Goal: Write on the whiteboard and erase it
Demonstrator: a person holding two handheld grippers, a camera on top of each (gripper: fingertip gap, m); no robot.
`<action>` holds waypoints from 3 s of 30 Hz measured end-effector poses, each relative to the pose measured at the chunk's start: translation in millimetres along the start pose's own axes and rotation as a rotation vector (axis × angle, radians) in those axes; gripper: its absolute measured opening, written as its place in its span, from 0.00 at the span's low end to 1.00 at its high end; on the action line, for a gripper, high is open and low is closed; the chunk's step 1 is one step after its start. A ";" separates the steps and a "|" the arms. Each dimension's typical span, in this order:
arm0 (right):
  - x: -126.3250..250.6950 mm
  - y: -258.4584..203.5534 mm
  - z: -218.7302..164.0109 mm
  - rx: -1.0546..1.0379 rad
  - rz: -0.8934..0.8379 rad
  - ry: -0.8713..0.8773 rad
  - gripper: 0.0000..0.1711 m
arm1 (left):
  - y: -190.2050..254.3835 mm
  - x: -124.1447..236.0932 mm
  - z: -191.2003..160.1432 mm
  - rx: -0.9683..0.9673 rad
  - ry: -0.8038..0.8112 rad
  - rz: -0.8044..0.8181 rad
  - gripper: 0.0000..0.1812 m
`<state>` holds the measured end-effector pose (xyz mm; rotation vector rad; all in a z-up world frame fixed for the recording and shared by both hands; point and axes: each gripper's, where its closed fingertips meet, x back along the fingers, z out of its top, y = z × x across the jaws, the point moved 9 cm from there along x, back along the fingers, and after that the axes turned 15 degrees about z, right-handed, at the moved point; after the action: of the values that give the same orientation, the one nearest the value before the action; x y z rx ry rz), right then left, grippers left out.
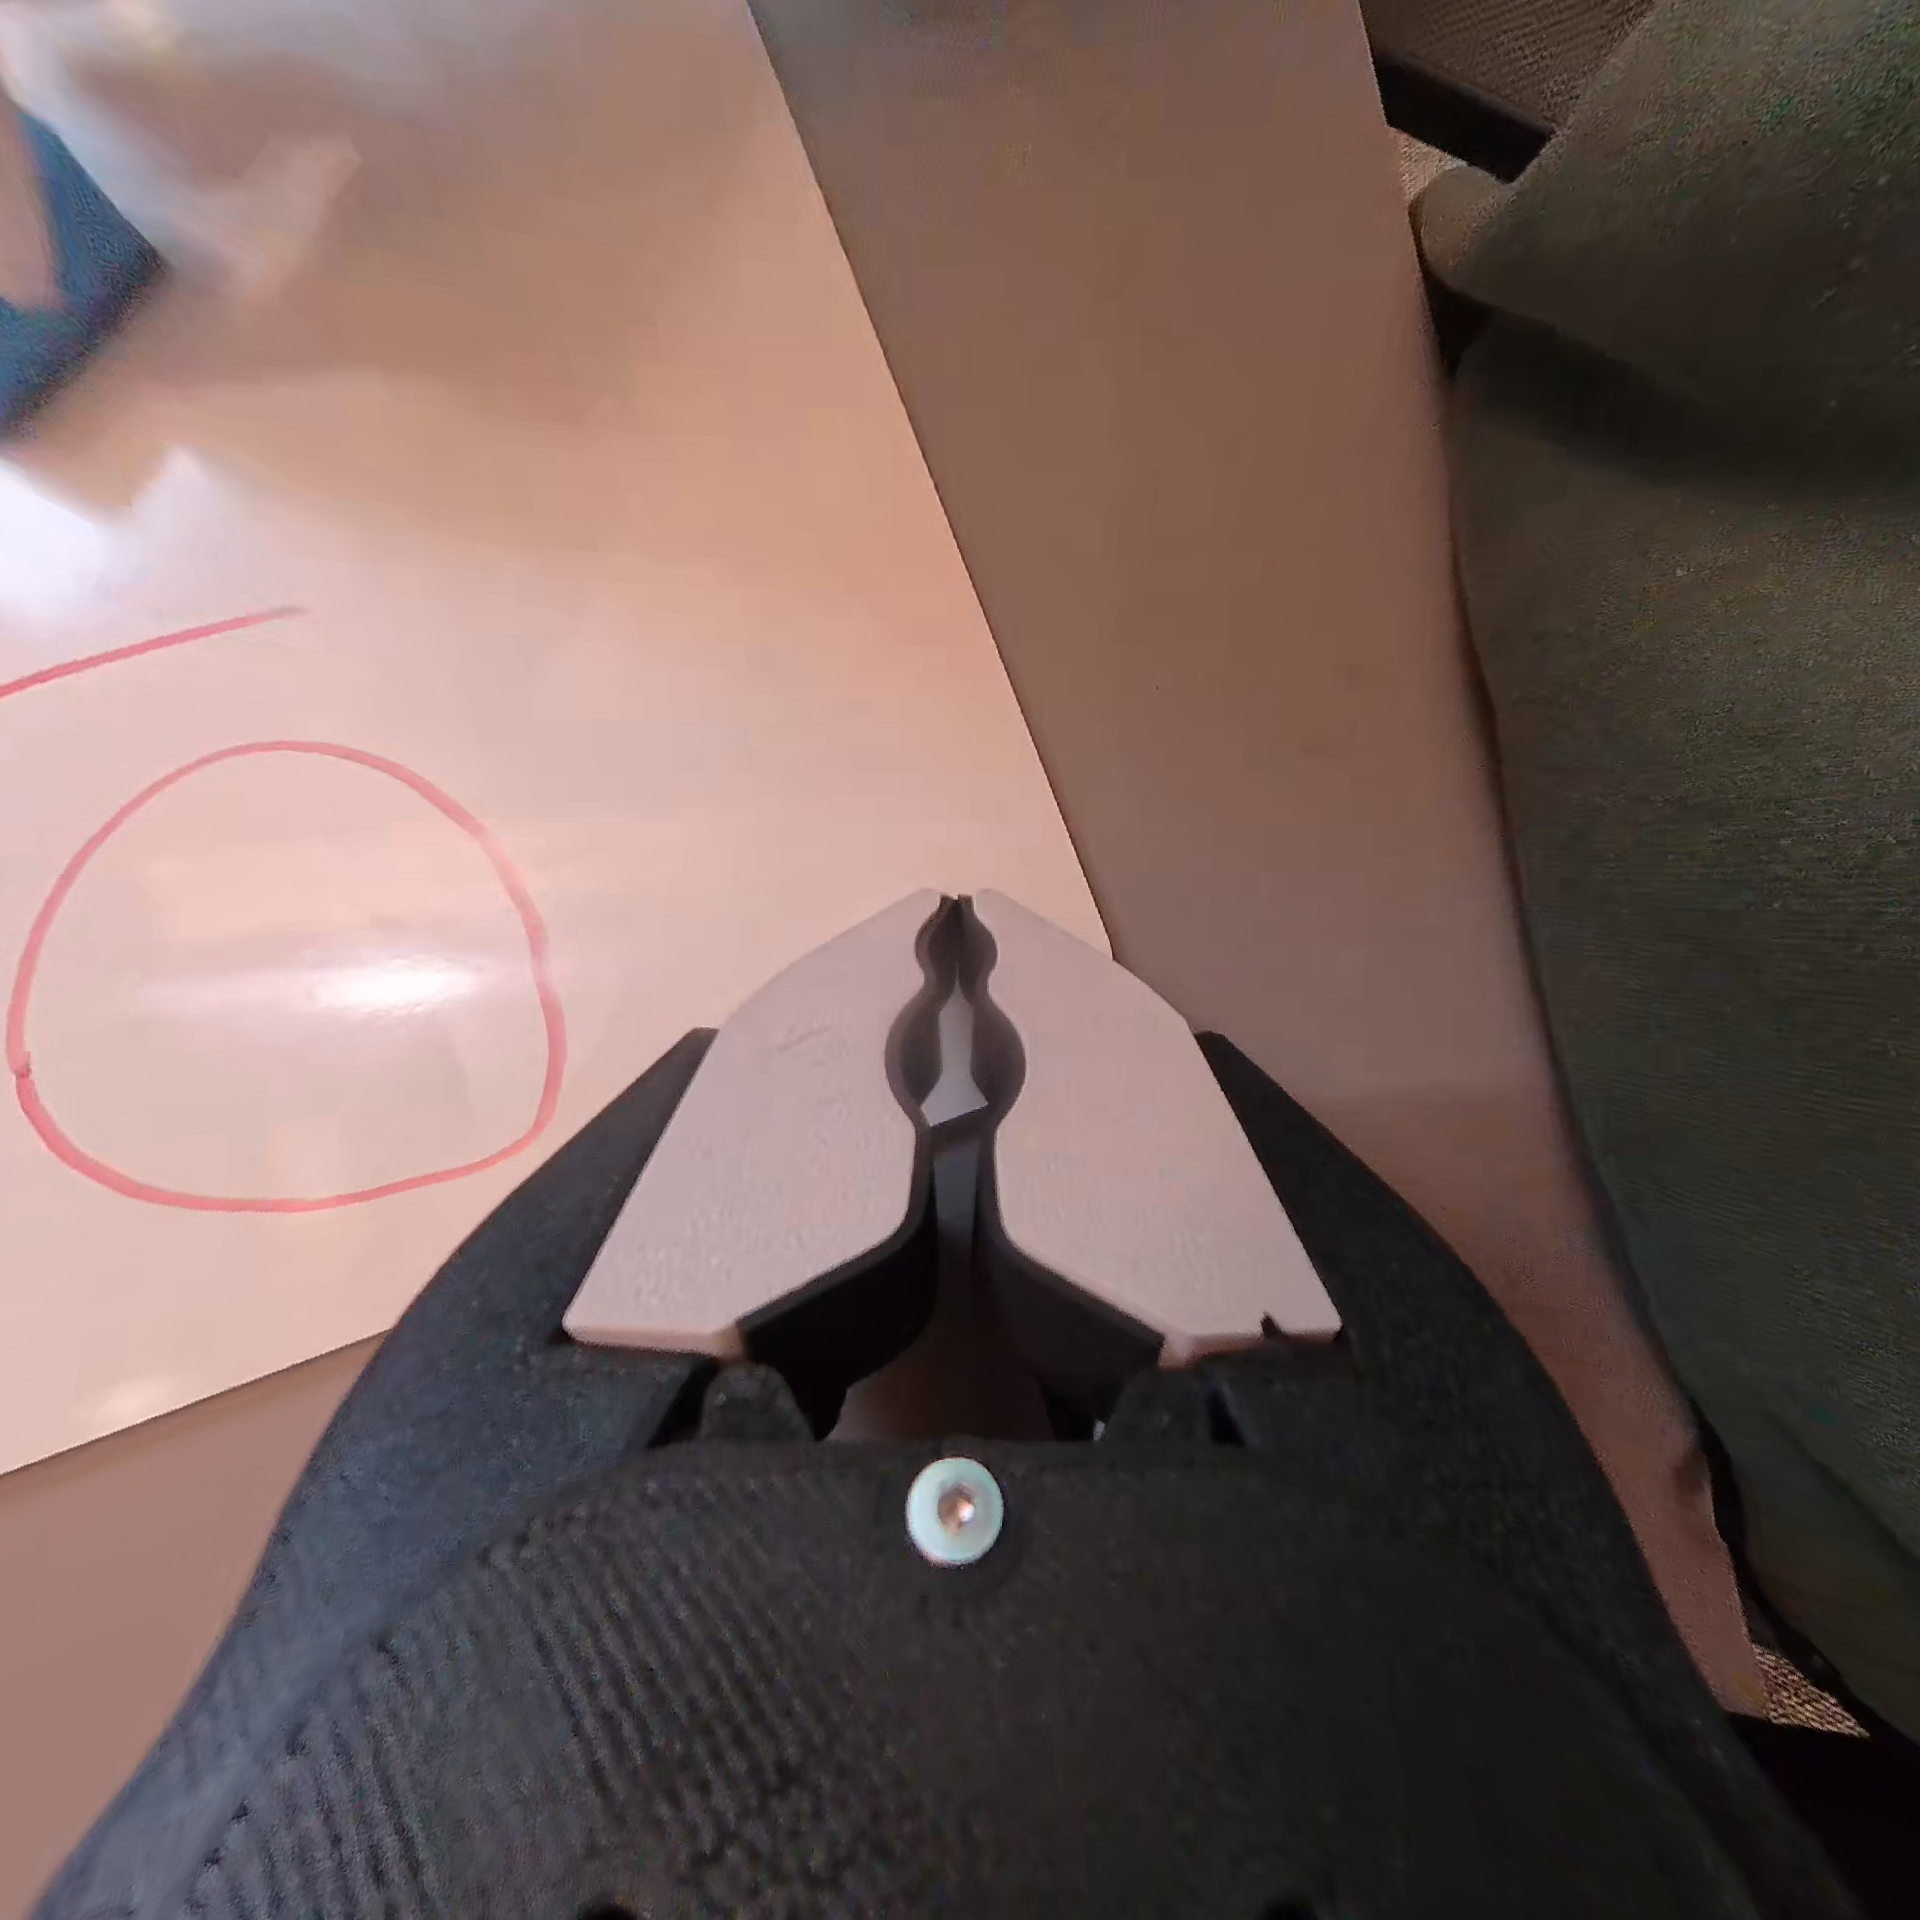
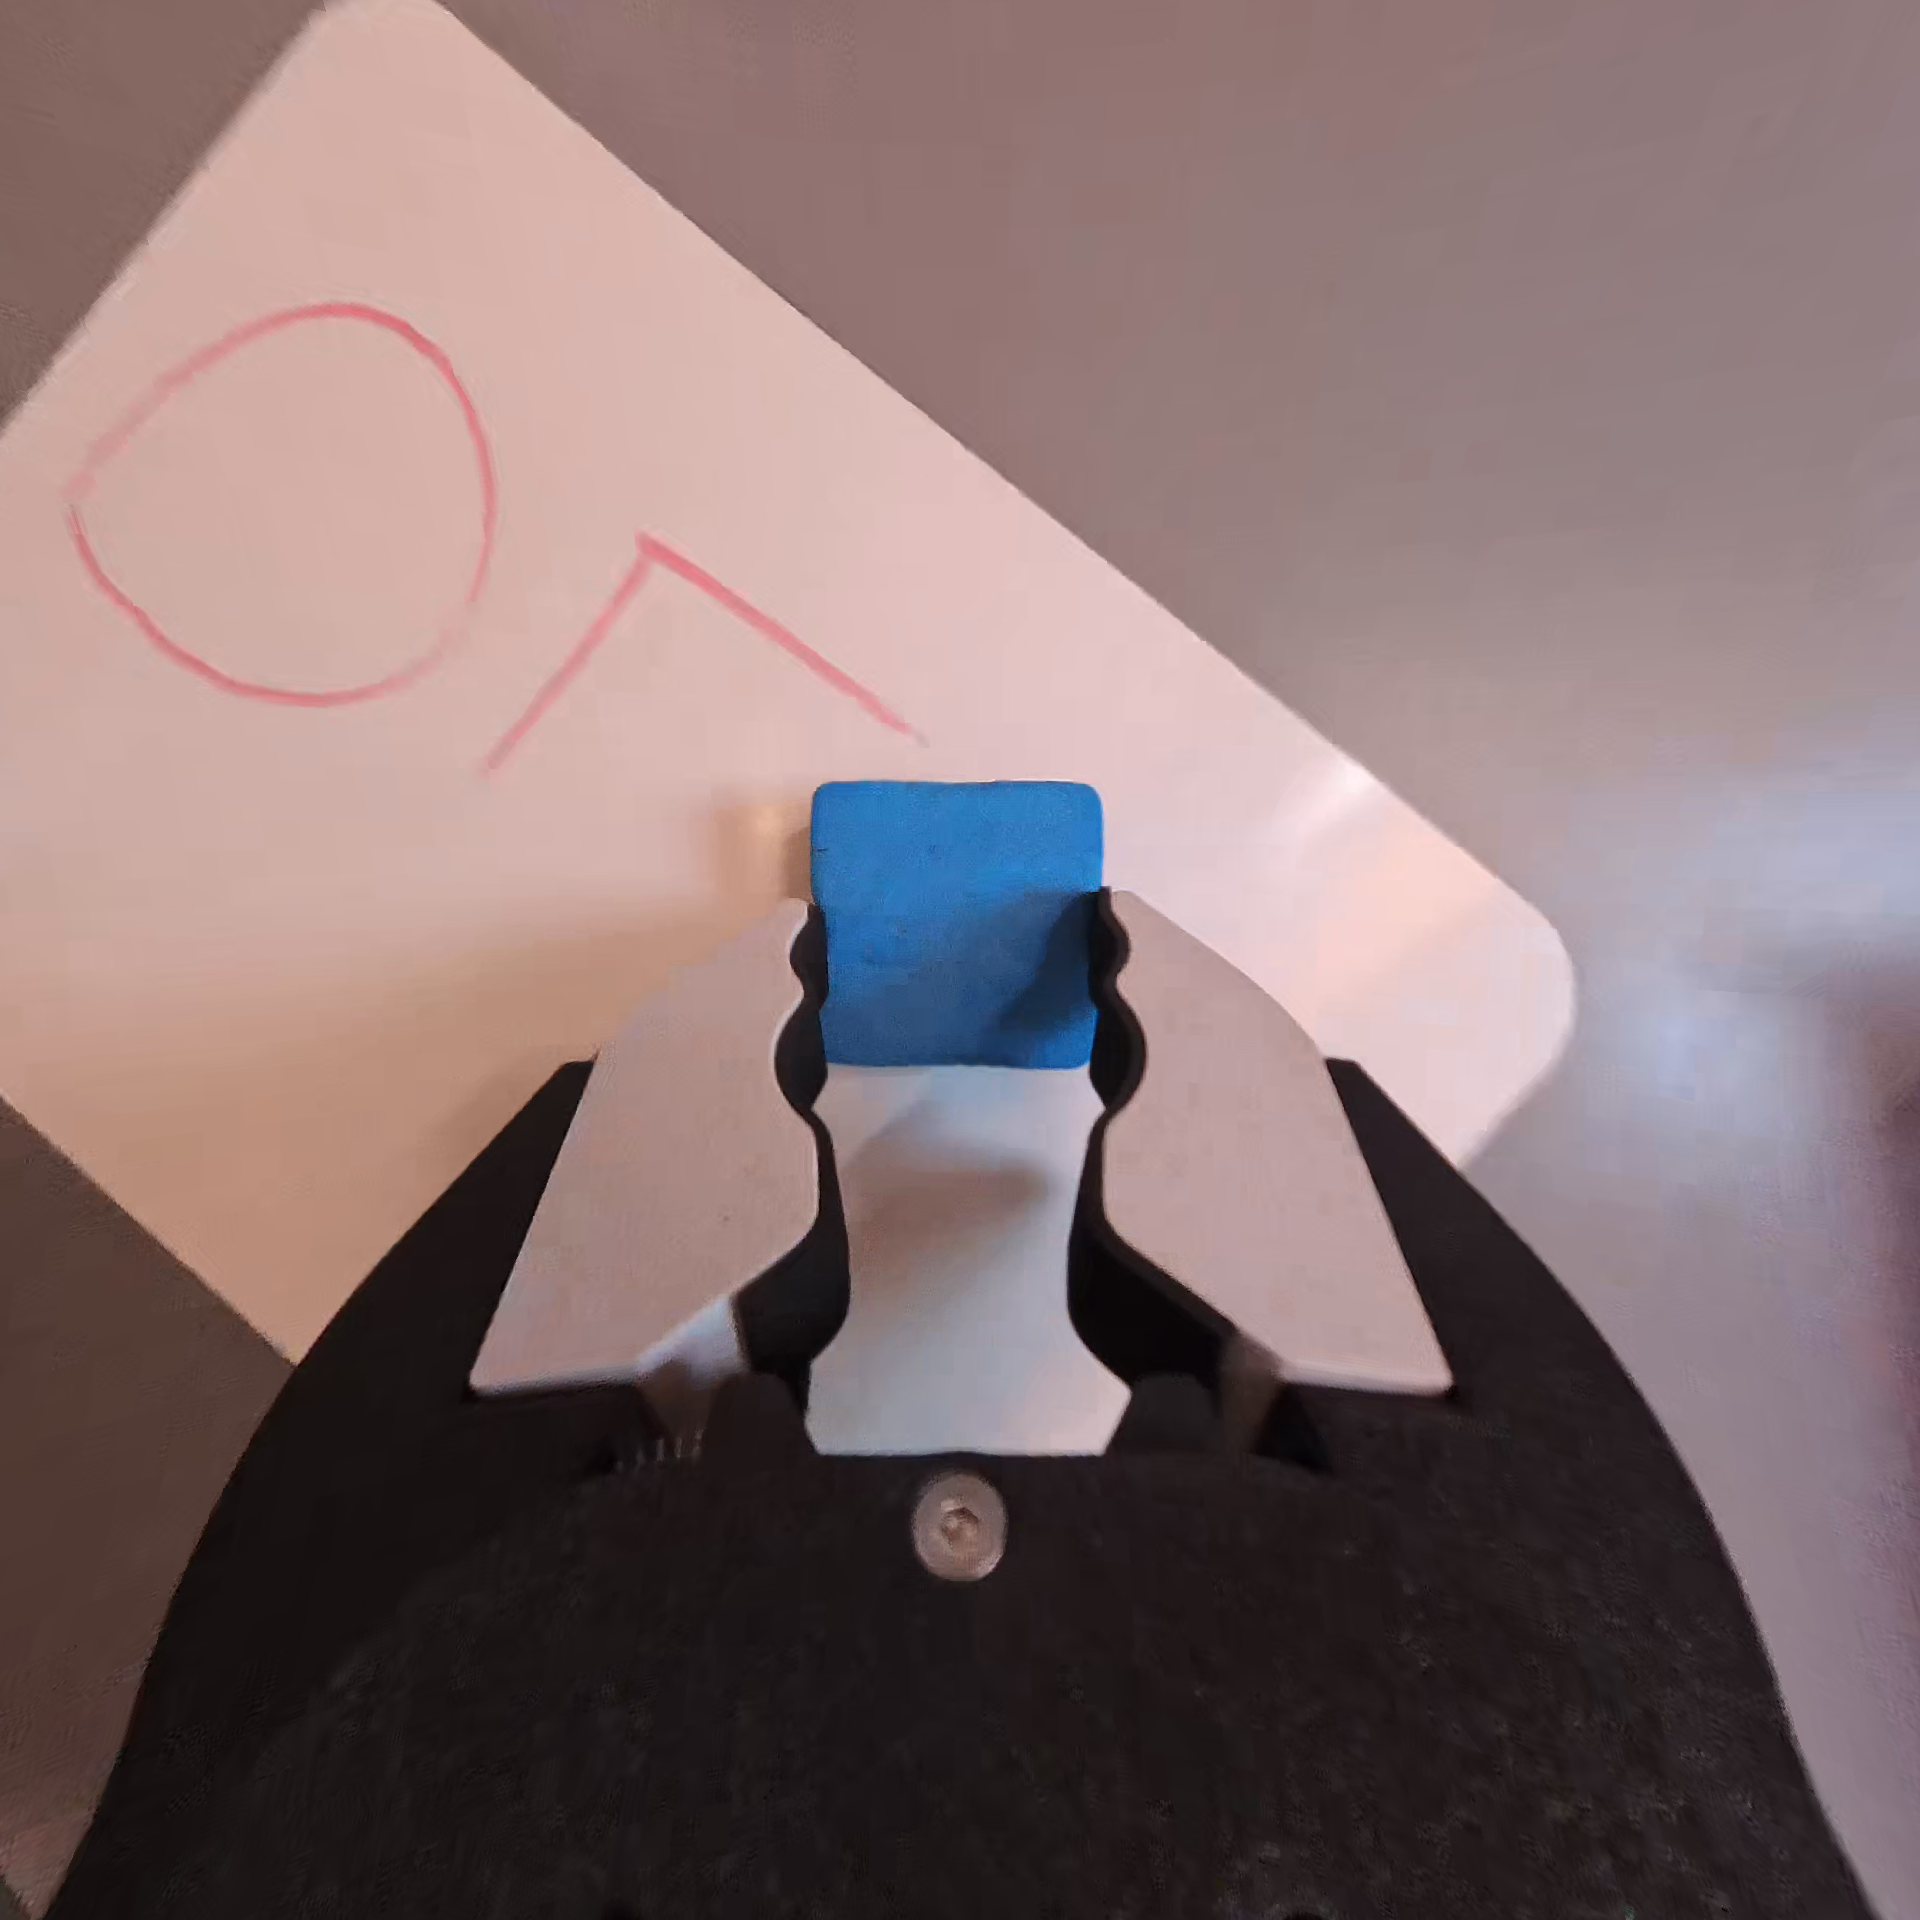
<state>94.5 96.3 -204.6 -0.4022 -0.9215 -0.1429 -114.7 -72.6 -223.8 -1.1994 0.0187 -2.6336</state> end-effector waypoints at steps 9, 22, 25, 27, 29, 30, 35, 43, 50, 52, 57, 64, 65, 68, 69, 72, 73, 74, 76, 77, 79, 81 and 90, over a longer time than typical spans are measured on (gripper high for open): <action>-34.8 -49.4 29.4 0.151 0.066 -0.087 0.29 | -1.3 -0.5 -0.2 0.010 0.004 -0.013 0.00; -40.8 -8.8 58.6 0.098 0.039 -0.074 0.29 | -1.5 -0.3 -0.5 0.009 0.004 -0.014 0.00; -35.8 -9.3 52.5 0.106 0.039 -0.097 0.29 | -1.8 -0.2 -0.8 0.013 0.006 -0.017 0.00; -49.3 -52.2 51.7 0.212 0.110 -0.147 0.29 | -2.4 -0.4 -1.1 0.016 0.007 -0.025 0.00; -59.8 -72.2 56.6 0.282 0.131 -0.162 0.29 | -2.7 -0.4 -1.0 0.018 0.005 -0.029 0.00; -58.9 -60.5 59.7 0.243 0.126 -0.135 0.29 | -2.4 -0.4 -0.9 0.017 0.005 -0.025 0.00; -30.8 2.2 48.9 0.051 0.006 -0.060 0.28 | -1.1 -0.1 -0.9 0.010 0.003 -0.013 0.00; -17.5 -14.1 18.0 0.043 0.001 -0.026 0.29 | -0.7 -0.1 -1.1 0.009 0.003 -0.013 0.00; 0.4 -24.6 -13.2 -0.033 -0.033 -0.012 0.29 | -0.4 -0.4 -0.6 0.009 -0.001 -0.010 0.00; -27.9 -79.6 -0.9 0.120 0.074 -0.043 0.29 | 0.0 -0.4 -0.5 0.009 -0.002 -0.010 0.00; -38.1 -64.8 20.3 0.141 0.065 -0.026 0.29 | 0.4 -0.2 -0.7 0.011 -0.002 -0.010 0.00; -73.2 -116.4 49.4 0.360 0.187 -0.133 0.29 | -0.4 0.1 -1.5 0.019 -0.002 -0.020 0.00; -76.0 -113.8 54.4 0.359 0.195 -0.129 0.29 | -0.4 0.0 -1.4 0.021 -0.002 -0.021 0.00; -64.0 -55.3 62.7 0.207 0.109 -0.039 0.29 | 0.0 0.1 -1.0 0.016 -0.004 -0.006 0.00; -57.5 -43.2 59.8 0.177 0.097 -0.033 0.29 | 0.3 0.3 -1.2 0.016 -0.005 -0.003 0.00; -58.8 -77.1 46.4 0.273 0.189 -0.094 0.29 | 0.0 1.2 -1.9 0.021 -0.009 -0.001 0.00; -65.3 -99.8 44.7 0.331 0.234 -0.120 0.29 | -0.3 1.2 -1.9 0.023 -0.011 -0.003 0.00; -72.9 -117.8 46.8 0.387 0.248 -0.134 0.29 | -0.4 1.1 -1.7 0.025 -0.013 -0.006 0.00; -85.7 -120.3 62.5 0.397 0.249 -0.114 0.29 | -0.1 0.9 -1.5 0.030 -0.015 -0.014 0.00; -88.9 -104.3 73.2 0.361 0.223 -0.074 0.29 | 0.1 0.8 -1.3 0.029 -0.014 -0.012 0.00; -83.3 -59.5 86.2 0.257 0.141 -0.021 0.29 | 1.0 0.7 -0.9 0.025 -0.015 -0.005 0.00; -71.7 -41.2 80.9 0.214 0.119 -0.033 0.29 | 1.2 1.3 -1.6 0.028 -0.014 -0.003 0.00; -96.2 -82.2 91.2 0.335 0.208 -0.015 0.29 | 1.2 1.4 -1.5 0.049 -0.020 -0.014 0.00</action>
<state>-55.1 52.4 -209.6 -0.1853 -0.8931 0.2035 -116.4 -74.3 -223.9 -1.2138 -0.0569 -2.6181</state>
